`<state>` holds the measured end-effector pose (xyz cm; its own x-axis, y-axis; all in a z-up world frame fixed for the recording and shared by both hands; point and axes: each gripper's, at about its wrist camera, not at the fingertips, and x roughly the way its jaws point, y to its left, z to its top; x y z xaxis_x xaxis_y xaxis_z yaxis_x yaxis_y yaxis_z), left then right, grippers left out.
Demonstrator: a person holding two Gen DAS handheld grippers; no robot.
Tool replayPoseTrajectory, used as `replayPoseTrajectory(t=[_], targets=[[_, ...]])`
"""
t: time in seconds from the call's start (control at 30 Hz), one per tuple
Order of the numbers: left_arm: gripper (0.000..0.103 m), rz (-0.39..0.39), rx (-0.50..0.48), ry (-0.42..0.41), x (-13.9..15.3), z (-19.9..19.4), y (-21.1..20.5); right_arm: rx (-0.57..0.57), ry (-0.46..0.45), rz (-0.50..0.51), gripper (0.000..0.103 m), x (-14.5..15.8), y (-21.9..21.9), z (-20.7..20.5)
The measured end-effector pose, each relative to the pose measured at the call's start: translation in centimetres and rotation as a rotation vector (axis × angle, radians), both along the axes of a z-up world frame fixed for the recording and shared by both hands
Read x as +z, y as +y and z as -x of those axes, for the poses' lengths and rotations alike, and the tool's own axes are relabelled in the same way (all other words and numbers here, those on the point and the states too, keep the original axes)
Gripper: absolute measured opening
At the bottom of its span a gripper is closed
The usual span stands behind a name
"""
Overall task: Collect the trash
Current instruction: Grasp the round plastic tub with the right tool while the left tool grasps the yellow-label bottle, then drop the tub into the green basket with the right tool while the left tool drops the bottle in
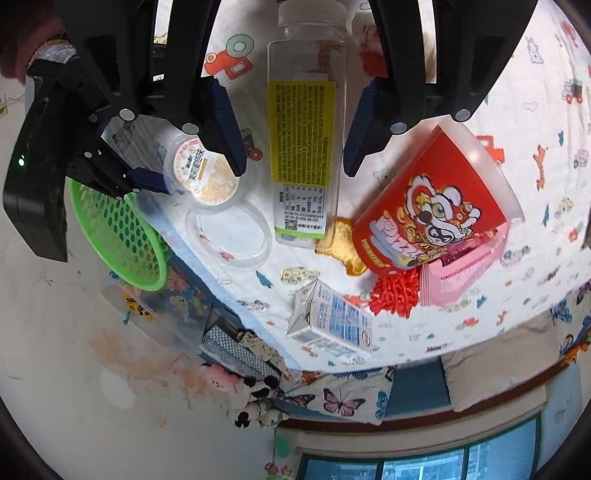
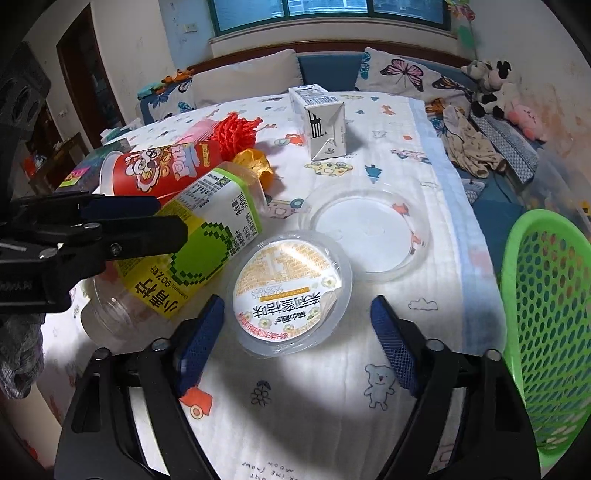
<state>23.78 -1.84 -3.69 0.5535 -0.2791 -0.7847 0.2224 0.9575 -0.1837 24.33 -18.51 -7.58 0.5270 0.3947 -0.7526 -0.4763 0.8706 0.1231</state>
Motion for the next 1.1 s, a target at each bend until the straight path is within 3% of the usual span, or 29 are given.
replayPoseTrajectory(t=[0.2,0.5,0.6,0.9,1.1], targets=[[0.052,-0.002,-0.003,0.007,-0.3,-0.2,-0.2,-0.004,0.015,-0.021,0.066,0.0,-0.8,0.3],[0.052,-0.046,-0.001,0.024,-1.1,-0.4,-1.0,-0.031,0.012,-0.050,0.065,0.3,-2.3,1.2],[0.045,-0.068,-0.006,0.014,-1.3,-0.3,-1.5,-0.047,0.012,-0.062,0.065,0.5,-3.1,1.6],[0.044,-0.015,-0.057,0.016,-0.6,0.5,-3.9,-0.096,0.004,-0.092,0.065,1.4,-6.5,3.6],[0.044,0.039,-0.104,0.007,0.8,0.5,-6.5,-0.183,-0.015,-0.110,0.065,2.6,-11.7,4.3]])
